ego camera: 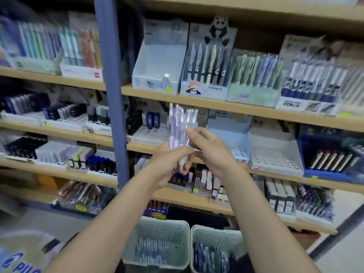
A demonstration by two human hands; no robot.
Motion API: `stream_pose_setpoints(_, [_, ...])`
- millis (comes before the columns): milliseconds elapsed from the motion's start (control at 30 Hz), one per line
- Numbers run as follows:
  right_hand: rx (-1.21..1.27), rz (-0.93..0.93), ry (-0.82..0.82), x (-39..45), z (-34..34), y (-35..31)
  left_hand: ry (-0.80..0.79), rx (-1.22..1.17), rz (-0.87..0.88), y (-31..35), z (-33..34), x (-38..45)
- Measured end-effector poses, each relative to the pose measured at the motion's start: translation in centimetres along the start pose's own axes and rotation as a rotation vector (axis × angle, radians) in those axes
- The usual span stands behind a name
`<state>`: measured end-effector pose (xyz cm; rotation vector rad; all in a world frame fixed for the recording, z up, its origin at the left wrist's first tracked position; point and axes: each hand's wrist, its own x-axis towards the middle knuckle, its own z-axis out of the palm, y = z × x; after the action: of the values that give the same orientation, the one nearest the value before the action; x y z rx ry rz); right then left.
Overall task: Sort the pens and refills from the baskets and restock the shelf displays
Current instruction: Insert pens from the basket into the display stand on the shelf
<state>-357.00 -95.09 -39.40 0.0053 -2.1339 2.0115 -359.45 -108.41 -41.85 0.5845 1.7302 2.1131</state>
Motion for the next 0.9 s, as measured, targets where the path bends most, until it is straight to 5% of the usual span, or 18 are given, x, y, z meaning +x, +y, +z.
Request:
stream_pose_setpoints(433, [-0.047,-0.232,0.118,1.3,-8.4,-7.3,-0.174,0.224,0.163,8.6,5.8,6.6])
stream_pose_setpoints(900, [-0.040,-0.143,0.186,6.6,-7.3,-9.0,0.062,0.061,0.155,9.3,4.4,9.7])
